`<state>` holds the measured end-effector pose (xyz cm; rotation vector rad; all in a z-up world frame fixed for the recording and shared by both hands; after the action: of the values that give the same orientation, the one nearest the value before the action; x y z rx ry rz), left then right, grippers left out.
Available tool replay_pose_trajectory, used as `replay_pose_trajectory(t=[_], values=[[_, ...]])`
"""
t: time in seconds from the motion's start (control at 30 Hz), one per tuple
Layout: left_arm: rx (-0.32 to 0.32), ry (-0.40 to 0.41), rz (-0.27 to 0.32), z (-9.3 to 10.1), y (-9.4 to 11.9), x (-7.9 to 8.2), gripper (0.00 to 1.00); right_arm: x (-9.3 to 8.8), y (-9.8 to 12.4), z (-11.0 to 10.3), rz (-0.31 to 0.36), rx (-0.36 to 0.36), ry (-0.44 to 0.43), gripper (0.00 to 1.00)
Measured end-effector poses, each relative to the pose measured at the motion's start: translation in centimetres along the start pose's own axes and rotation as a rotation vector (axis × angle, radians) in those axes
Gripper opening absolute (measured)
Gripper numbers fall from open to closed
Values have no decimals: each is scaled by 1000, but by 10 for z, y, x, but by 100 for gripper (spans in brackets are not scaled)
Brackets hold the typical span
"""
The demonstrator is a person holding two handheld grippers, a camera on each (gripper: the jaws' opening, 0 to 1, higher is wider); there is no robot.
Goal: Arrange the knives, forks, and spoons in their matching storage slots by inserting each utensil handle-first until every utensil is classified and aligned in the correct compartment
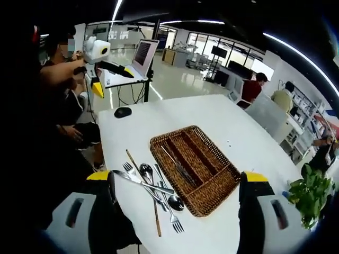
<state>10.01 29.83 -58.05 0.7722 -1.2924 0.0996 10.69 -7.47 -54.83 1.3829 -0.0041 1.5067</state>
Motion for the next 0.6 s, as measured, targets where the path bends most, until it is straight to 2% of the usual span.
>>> replay_pose_trajectory(t=[0.27,0.43,0.53,0.6], values=[[11,2,-22,0,-3,-3,100,-7,-19,3,-7,59,37,99],[30,4,-23,3,-4,1,100,-7,-27,5,1,94,89,98],[27,-53,-41,6,-3,3,100,-6,-31,7,17,105,110,97],[29,-63,-40,6,-1,3,100,-6,-35,6,8,116,138,95]])
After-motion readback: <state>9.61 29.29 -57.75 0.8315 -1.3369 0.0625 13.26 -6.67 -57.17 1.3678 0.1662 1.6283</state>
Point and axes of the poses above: the point that each gripper's makers call its tool centre point, and the gripper's own axes: y roughly backward along the fingers, z roughly to its right, x roughly out of its top, the point moved 8 cm from there along y, roughly backward along the fingers, and after that the axes turned 9 degrees about -x, right-handed, at the moved point
